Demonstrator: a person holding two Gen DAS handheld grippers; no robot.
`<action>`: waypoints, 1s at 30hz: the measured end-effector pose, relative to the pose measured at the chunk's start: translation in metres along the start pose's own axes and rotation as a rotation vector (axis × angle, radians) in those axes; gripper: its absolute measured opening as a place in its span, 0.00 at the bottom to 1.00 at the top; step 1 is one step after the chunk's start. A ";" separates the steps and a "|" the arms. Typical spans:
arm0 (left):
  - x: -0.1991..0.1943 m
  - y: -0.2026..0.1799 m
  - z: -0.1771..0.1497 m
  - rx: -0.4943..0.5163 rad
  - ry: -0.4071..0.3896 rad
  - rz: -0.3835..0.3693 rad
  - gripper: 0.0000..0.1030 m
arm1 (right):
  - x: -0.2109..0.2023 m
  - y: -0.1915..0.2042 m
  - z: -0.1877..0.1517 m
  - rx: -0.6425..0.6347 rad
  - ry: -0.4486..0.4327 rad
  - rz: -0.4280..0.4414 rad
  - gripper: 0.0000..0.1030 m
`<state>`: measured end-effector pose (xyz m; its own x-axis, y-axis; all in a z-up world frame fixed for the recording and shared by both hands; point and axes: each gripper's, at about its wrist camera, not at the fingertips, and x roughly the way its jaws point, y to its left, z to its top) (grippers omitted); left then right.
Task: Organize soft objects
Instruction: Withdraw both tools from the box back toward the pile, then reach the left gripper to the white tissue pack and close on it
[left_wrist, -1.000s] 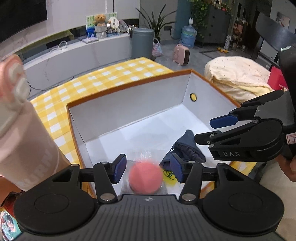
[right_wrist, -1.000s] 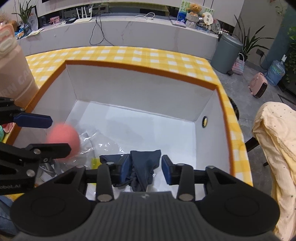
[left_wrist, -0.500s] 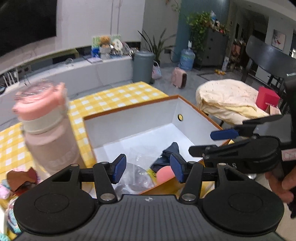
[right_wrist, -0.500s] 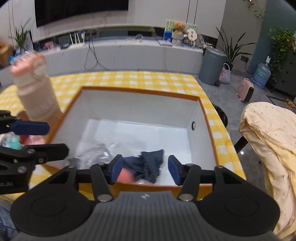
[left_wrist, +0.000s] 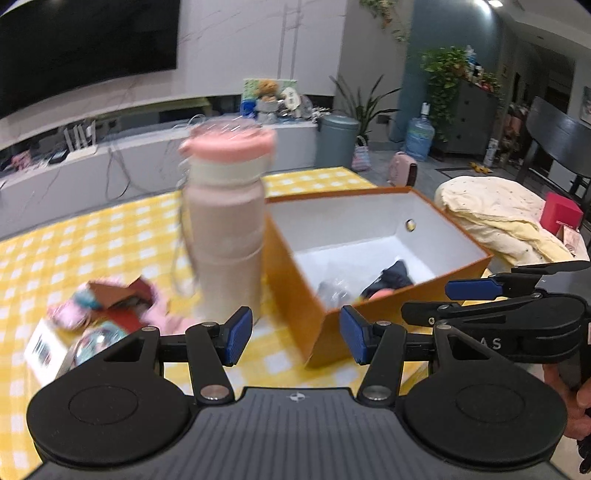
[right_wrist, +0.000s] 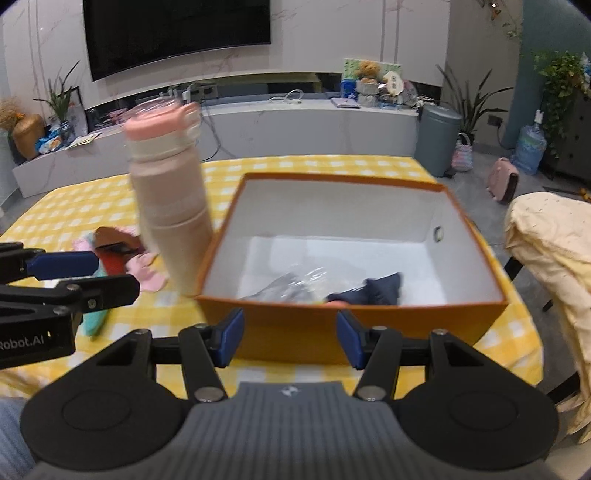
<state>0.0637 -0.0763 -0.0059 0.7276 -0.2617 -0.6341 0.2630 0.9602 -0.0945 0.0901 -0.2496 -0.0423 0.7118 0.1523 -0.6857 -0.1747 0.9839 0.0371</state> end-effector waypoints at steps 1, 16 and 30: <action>-0.002 0.006 -0.003 -0.013 0.005 0.008 0.61 | 0.001 0.006 -0.001 -0.003 0.007 0.010 0.53; -0.034 0.108 -0.052 -0.197 0.024 0.125 0.61 | 0.024 0.103 0.001 -0.100 0.066 0.128 0.54; 0.005 0.190 -0.077 -0.153 0.107 0.372 0.61 | 0.095 0.176 0.016 -0.228 0.158 0.209 0.54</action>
<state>0.0681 0.1120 -0.0860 0.6833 0.1097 -0.7218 -0.1085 0.9929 0.0483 0.1375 -0.0602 -0.0895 0.5332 0.3143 -0.7854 -0.4656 0.8842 0.0378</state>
